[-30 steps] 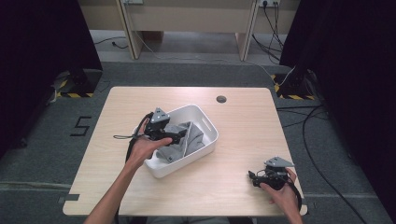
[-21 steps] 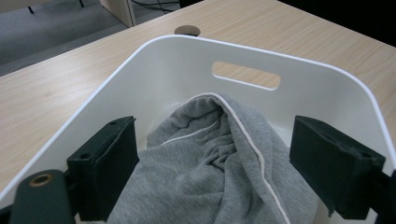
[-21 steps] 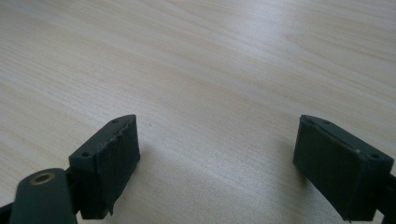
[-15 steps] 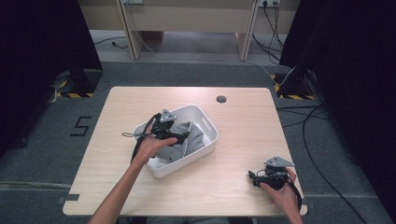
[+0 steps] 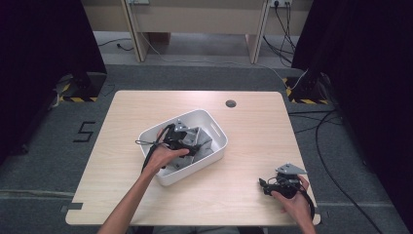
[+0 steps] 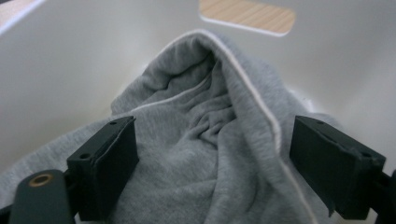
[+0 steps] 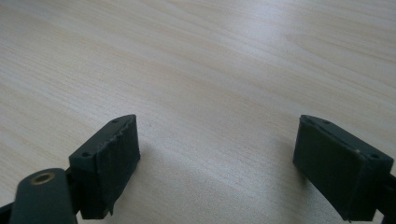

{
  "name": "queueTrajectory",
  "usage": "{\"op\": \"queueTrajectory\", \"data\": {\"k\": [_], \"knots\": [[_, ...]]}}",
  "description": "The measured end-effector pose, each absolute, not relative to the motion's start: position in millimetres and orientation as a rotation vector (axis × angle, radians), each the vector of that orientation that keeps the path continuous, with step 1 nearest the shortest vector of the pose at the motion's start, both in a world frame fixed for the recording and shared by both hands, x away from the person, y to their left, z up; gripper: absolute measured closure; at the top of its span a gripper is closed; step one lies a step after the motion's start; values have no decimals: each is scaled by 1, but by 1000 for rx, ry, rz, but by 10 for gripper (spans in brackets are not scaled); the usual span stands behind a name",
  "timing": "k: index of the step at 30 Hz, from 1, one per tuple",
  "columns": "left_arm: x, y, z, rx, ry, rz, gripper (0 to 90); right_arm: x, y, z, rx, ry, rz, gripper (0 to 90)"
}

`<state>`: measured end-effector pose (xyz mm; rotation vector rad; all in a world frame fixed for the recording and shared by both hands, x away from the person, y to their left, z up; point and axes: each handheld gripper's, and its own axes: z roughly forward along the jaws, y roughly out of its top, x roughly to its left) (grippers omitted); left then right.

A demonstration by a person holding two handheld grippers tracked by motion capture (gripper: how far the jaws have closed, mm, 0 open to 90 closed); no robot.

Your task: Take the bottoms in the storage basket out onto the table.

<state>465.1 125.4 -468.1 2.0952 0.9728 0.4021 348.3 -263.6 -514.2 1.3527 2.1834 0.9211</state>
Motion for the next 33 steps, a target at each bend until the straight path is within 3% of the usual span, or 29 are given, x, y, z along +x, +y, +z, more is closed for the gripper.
{"op": "queueTrajectory", "data": {"k": [25,29,33], "knots": [[466,115,-491,2191,938,473,113,348,-264,-514,1344,2186,922,151],[466,115,-492,2192,938,455,181,349,-264,-514,1340,2187,922,152],[464,117,-493,2181,937,408,374,348,-263,-514,1344,2185,921,152]]}}
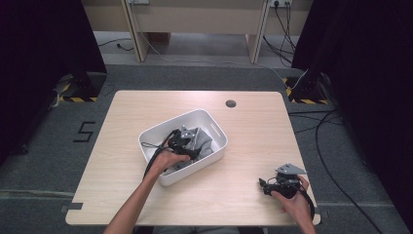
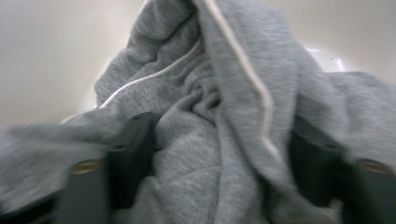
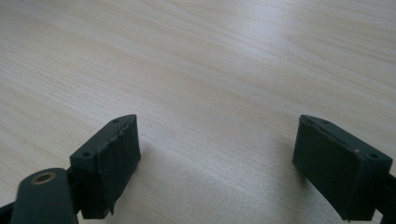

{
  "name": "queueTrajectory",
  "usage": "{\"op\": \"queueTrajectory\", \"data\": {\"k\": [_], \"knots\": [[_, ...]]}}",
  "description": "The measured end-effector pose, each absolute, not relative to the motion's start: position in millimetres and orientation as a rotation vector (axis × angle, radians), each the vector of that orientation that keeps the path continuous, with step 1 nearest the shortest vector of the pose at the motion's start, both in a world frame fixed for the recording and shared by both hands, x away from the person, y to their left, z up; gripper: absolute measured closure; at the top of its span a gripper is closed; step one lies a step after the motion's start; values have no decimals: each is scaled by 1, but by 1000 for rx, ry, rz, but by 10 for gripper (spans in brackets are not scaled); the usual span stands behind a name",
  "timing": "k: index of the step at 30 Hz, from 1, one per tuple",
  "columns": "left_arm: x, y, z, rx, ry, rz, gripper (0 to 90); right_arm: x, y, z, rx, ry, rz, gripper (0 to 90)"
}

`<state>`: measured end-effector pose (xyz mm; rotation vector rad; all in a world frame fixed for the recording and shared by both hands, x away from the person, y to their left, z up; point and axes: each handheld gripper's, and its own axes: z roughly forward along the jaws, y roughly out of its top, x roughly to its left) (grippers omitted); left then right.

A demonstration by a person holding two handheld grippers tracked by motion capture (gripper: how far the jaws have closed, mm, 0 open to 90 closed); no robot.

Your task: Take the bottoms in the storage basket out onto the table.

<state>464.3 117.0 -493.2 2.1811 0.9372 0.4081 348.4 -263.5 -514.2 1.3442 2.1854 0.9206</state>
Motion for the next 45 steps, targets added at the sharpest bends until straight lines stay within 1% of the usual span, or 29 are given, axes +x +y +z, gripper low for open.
{"op": "queueTrajectory", "data": {"k": [1,6,9,13,20,29,39,45], "knots": [[464,118,-493,2178,938,404,432,348,-263,-514,1345,2185,920,152],[465,121,-492,2178,950,389,625,348,-263,-514,1341,2186,919,152],[465,121,-490,2182,953,391,681,348,-263,-514,1341,2186,919,153],[464,121,-484,2176,966,388,722,348,-263,-514,1345,2187,920,153],[462,121,-471,2151,966,387,739,349,-263,-514,1350,2185,923,153],[455,127,-433,2067,924,426,743,349,-263,-514,1351,2184,924,153],[448,150,-392,1924,917,421,743,349,-263,-514,1352,2183,924,153],[445,163,-367,1882,919,443,743,349,-262,-514,1352,2181,927,154]]}}
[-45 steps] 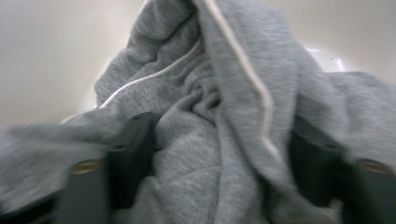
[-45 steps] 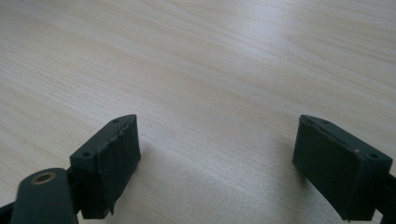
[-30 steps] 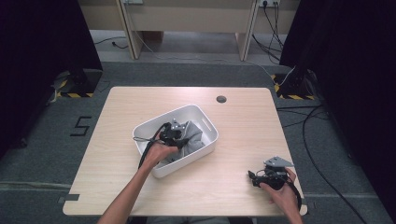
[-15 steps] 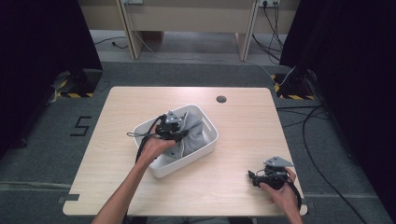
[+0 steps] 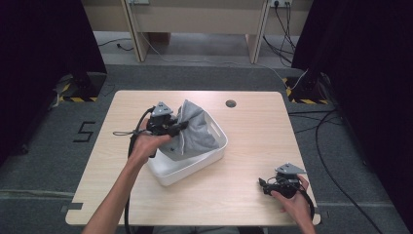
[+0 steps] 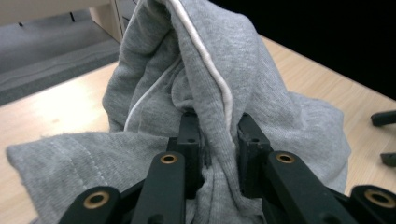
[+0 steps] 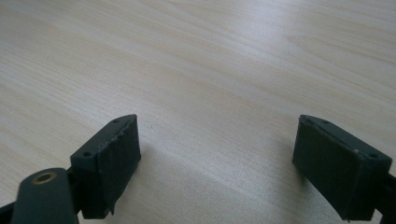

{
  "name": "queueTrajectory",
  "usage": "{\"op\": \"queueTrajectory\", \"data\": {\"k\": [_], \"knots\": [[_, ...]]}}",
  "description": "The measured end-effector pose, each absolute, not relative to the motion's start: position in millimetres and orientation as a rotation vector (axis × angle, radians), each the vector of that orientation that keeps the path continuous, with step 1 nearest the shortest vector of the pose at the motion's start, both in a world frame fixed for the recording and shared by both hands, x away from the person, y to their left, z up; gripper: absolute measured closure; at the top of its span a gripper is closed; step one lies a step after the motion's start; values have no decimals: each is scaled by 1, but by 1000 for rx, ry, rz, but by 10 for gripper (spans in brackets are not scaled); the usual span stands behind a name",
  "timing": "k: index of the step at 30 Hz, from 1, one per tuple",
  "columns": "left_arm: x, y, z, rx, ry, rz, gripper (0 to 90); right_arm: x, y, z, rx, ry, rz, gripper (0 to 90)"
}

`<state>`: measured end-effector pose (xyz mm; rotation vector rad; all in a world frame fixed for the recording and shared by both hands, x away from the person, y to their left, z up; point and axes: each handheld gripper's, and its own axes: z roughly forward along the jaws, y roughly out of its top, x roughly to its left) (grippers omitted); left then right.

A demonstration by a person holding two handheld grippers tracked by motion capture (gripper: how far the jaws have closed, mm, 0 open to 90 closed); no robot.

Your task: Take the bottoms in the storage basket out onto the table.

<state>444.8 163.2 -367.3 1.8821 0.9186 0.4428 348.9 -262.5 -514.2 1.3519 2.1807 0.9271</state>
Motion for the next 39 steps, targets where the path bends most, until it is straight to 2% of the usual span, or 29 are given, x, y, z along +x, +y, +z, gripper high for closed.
{"op": "queueTrajectory", "data": {"k": [23,39], "knots": [[429,217,-301,1784,958,489,743,349,-263,-514,1350,2184,926,154],[406,278,-275,1721,1026,606,742,350,-262,-514,1350,2182,925,154]]}}
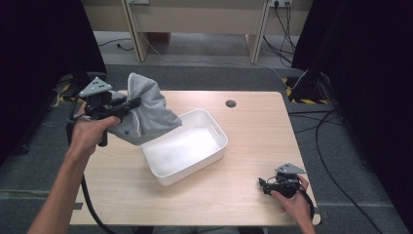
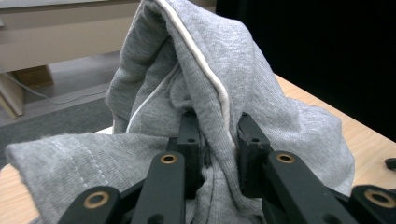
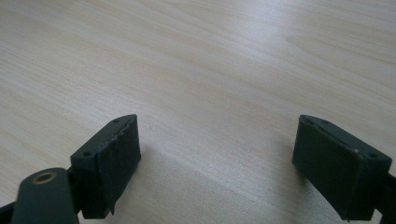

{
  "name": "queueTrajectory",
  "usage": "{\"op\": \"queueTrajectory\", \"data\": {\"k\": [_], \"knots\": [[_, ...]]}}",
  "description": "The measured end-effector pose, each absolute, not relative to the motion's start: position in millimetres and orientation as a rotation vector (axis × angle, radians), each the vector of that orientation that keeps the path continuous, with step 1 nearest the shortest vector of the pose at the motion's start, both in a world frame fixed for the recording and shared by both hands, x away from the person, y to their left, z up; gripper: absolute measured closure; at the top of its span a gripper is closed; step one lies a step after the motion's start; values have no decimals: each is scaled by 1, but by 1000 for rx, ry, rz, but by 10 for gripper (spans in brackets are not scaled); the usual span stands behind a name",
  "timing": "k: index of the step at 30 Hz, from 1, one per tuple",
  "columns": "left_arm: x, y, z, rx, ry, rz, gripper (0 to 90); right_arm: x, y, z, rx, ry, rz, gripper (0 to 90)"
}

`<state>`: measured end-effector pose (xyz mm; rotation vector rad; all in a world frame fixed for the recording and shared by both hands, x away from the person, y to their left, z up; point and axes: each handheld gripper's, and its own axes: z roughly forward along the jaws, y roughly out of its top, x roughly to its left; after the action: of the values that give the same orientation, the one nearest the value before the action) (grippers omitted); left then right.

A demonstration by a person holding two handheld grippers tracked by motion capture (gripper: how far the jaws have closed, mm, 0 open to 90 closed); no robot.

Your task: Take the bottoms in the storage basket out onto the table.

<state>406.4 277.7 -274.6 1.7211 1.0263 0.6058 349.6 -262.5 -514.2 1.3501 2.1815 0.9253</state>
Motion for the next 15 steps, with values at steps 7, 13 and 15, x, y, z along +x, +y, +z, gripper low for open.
{"op": "queueTrajectory", "data": {"k": [7,13,15], "knots": [[397,308,-273,1684,1074,641,742,350,-262,-514,1354,2177,925,154],[389,332,-285,1650,1116,647,742,350,-262,-514,1346,2179,922,154],[386,340,-290,1645,1132,651,743,350,-262,-514,1348,2178,922,154]]}}
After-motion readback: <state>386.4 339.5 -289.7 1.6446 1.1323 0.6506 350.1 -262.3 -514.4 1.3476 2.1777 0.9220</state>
